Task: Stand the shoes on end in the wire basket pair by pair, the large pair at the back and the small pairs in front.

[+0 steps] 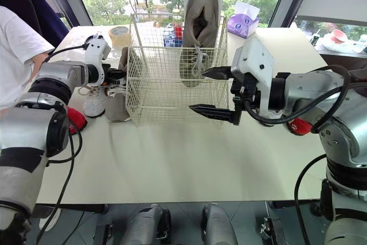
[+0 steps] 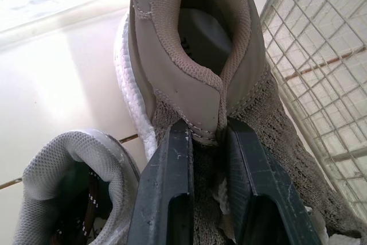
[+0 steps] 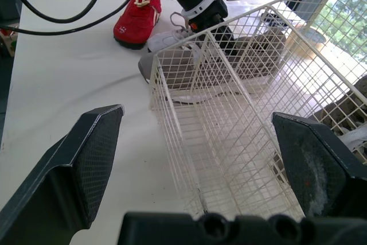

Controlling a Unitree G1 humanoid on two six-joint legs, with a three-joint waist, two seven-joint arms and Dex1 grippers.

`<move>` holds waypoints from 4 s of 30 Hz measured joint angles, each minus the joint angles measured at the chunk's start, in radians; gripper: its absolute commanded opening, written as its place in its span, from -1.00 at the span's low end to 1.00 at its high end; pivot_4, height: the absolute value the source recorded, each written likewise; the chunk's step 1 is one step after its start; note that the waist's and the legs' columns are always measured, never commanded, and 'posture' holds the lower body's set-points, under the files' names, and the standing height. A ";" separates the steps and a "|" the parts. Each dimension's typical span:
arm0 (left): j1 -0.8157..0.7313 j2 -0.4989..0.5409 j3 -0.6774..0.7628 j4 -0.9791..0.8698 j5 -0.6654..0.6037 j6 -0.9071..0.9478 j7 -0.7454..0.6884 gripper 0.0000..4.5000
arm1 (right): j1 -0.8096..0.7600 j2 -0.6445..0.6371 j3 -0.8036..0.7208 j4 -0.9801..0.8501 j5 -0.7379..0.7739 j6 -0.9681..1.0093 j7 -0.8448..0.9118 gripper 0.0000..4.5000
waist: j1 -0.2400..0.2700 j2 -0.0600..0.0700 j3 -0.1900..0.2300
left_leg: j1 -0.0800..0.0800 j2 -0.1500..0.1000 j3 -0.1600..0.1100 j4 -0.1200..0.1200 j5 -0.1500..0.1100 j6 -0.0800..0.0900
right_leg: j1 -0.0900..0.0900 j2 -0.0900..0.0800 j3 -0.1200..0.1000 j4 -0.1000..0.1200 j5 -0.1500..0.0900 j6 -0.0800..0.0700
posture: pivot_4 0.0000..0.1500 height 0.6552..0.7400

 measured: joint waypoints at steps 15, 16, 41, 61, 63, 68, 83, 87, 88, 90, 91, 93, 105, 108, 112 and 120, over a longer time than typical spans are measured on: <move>-0.212 0.203 0.264 -0.255 -0.129 -0.003 0.017 -0.91 | -0.035 -0.036 -0.017 0.090 0.028 -0.024 0.001 1.00 | -0.001 -0.009 0.005 | -0.002 0.001 0.001 0.000 0.000 0.000 | 0.000 -0.002 0.000 0.000 0.000 0.001 | 1.00 1.00; -0.212 0.207 0.265 -0.272 -0.130 -0.014 0.015 -0.91 | -0.035 -0.037 -0.017 0.098 0.028 -0.025 0.002 1.00 | 0.000 -0.009 0.005 | -0.001 0.000 0.002 0.001 0.000 0.000 | 0.001 -0.002 0.000 0.000 0.000 0.001 | 1.00 1.00; -0.205 -0.280 0.158 -0.118 0.076 -1.089 0.371 -0.91 | -0.035 -0.057 -0.090 0.029 0.119 0.036 -0.132 1.00 | 0.000 -0.009 0.005 | -0.006 0.000 0.003 0.012 -0.004 0.007 | 0.000 -0.002 0.000 0.000 0.004 0.006 | 1.00 1.00; -0.068 -0.287 0.067 -0.055 0.216 -1.102 0.474 -0.91 | -0.048 -0.079 -0.112 -0.001 0.226 0.091 -0.238 1.00 | 0.000 -0.008 0.004 | -0.005 0.001 0.002 0.012 -0.006 0.009 | 0.001 -0.004 0.000 0.000 0.004 0.007 | 1.00 1.00; -0.065 -0.284 0.082 -0.062 0.194 -1.078 0.433 -0.91 | -0.048 -0.083 -0.110 0.004 0.225 0.088 -0.236 1.00 | 0.000 -0.008 0.004 | -0.005 0.001 0.002 0.012 -0.006 0.009 | 0.001 -0.004 0.000 0.000 0.004 0.007 | 1.00 1.00; 0.007 -0.260 0.096 -0.109 0.151 -1.027 0.293 -0.05 | -0.045 -0.087 -0.102 0.006 0.223 0.073 -0.229 1.00 | 0.000 -0.007 0.004 | -0.002 0.001 0.002 0.012 -0.006 0.009 | 0.004 -0.004 0.000 0.000 0.004 0.007 | 1.00 1.00; 0.439 -0.138 0.130 -0.996 -0.126 -0.383 0.055 0.84 | -0.020 -0.082 -0.045 0.051 0.176 0.004 -0.186 1.00 | -0.022 -0.007 0.004 | -0.003 0.002 0.001 0.011 -0.004 0.006 | 0.002 -0.003 0.001 0.001 0.004 0.007 | 1.00 1.00; 0.534 -0.028 0.166 -1.285 -0.238 -0.085 0.052 0.93 | -0.024 -0.080 -0.005 0.099 0.132 -0.037 -0.156 1.00 | -0.022 -0.007 0.004 | 0.000 0.001 0.000 0.012 -0.004 0.007 | 0.006 -0.003 0.001 0.001 0.004 0.006 | 1.00 1.00; 0.556 0.001 0.179 -1.332 -0.262 -0.028 0.048 0.93 | -0.028 -0.080 0.009 0.115 0.116 -0.049 -0.142 1.00 | -0.022 -0.007 0.003 | 0.000 0.001 0.000 0.012 -0.004 0.007 | 0.006 -0.003 0.002 0.001 0.004 0.006 | 1.00 1.00; 0.586 0.049 0.212 -1.394 -0.315 0.080 0.042 0.93 | -0.035 -0.080 0.033 0.145 0.089 -0.067 -0.118 1.00 | -0.022 -0.007 0.003 | 0.000 0.001 -0.001 0.012 -0.004 0.007 | 0.007 -0.003 0.001 0.001 0.003 0.006 | 1.00 1.00; 0.595 0.069 0.231 -1.415 -0.346 0.130 0.039 0.93 | -0.038 -0.080 0.042 0.157 0.075 -0.075 -0.107 1.00 | -0.022 -0.007 0.003 | 0.000 0.001 -0.001 0.012 -0.004 0.007 | 0.007 -0.002 0.001 0.001 0.003 0.006 | 1.00 1.00; 0.632 0.120 0.286 -1.474 -0.451 0.256 0.011 0.93 | -0.042 -0.091 0.059 0.171 0.059 -0.079 -0.070 1.00 | -0.024 -0.007 0.004 | 0.000 0.001 0.000 0.012 -0.003 0.006 | 0.006 -0.002 0.002 0.001 0.003 0.006 | 1.00 1.00; 1.083 0.122 0.444 -1.925 -1.101 0.683 0.069 0.93 | 0.248 0.082 -0.196 0.229 -0.030 -0.133 -0.284 1.00 | 0.000 -0.008 0.002 | 0.009 0.001 -0.004 0.011 -0.003 0.003 | 0.017 -0.003 0.001 -0.001 0.003 0.006 | 1.00 1.00; 1.133 0.059 0.368 -1.979 -1.159 0.669 0.135 0.93 | 0.397 0.196 -0.249 0.153 -0.074 -0.139 -0.435 1.00 | 0.003 -0.007 0.001 | 0.009 0.000 -0.003 0.011 -0.003 0.003 | 0.017 -0.004 0.001 0.000 0.002 0.004 | 1.00 1.00; 1.177 0.023 0.216 -2.022 -1.157 0.654 0.150 0.93 | 0.571 0.347 -0.371 0.008 -0.141 -0.147 -0.653 1.00 | 0.002 -0.005 0.000 | 0.011 0.000 -0.003 0.011 -0.004 0.005 | 0.018 -0.002 0.001 -0.001 0.001 0.002 | 1.00 1.00; 1.164 0.024 0.103 -2.012 -1.085 0.565 0.121 0.93 | 0.699 0.469 -0.258 0.038 -0.301 -0.313 -0.729 1.00 | -0.007 0.004 -0.005 | 0.017 0.001 -0.001 0.009 -0.004 0.005 | 0.021 0.000 0.005 -0.001 -0.003 -0.004 | 1.00 1.00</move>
